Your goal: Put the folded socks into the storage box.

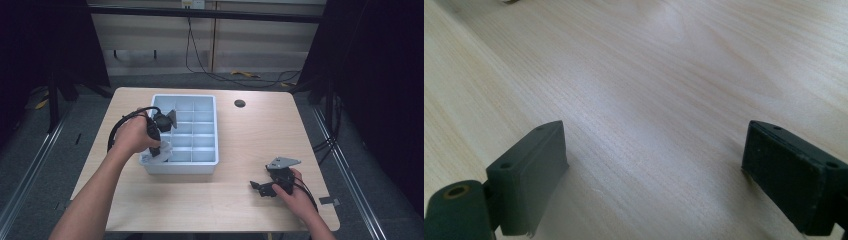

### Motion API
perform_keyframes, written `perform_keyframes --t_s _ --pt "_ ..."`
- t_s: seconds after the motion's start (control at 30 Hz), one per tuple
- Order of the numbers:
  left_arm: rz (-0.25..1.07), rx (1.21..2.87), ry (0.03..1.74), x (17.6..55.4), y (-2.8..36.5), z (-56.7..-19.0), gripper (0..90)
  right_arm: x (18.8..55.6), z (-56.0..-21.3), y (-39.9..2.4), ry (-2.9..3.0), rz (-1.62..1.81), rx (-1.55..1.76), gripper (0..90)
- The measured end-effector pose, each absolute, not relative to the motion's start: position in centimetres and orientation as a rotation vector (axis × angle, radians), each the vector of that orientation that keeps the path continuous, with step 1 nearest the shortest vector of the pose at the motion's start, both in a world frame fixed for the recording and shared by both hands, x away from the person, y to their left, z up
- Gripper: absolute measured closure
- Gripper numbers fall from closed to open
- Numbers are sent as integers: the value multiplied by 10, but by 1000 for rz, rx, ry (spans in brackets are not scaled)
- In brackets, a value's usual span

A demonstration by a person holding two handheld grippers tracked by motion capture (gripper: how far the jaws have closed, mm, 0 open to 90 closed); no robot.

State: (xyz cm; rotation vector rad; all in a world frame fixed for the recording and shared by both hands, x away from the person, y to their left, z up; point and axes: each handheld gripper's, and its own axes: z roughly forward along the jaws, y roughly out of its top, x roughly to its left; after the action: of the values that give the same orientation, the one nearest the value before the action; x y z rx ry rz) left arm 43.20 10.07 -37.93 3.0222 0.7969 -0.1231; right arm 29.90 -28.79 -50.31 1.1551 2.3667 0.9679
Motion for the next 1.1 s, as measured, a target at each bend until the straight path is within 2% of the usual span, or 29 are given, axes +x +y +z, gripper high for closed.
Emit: perform_keyframes --t_s 0.23,0.33,0.53,0.7,1.1 --pt "-147 3003 819 433 104 -385 819 299 -503 -288 2366 968 1156 100" --pt "-142 2966 825 432 107 -380 757 299 -503 -288 2366 968 1156 100" --pt "-112 2931 823 429 112 -365 708 299 -503 -288 2367 968 1156 100" --pt "-112 2879 809 427 111 -349 631 299 -503 -288 2365 969 1158 100" --pt "-102 2855 837 434 112 -320 641 299 -503 -288 2365 970 1154 100"
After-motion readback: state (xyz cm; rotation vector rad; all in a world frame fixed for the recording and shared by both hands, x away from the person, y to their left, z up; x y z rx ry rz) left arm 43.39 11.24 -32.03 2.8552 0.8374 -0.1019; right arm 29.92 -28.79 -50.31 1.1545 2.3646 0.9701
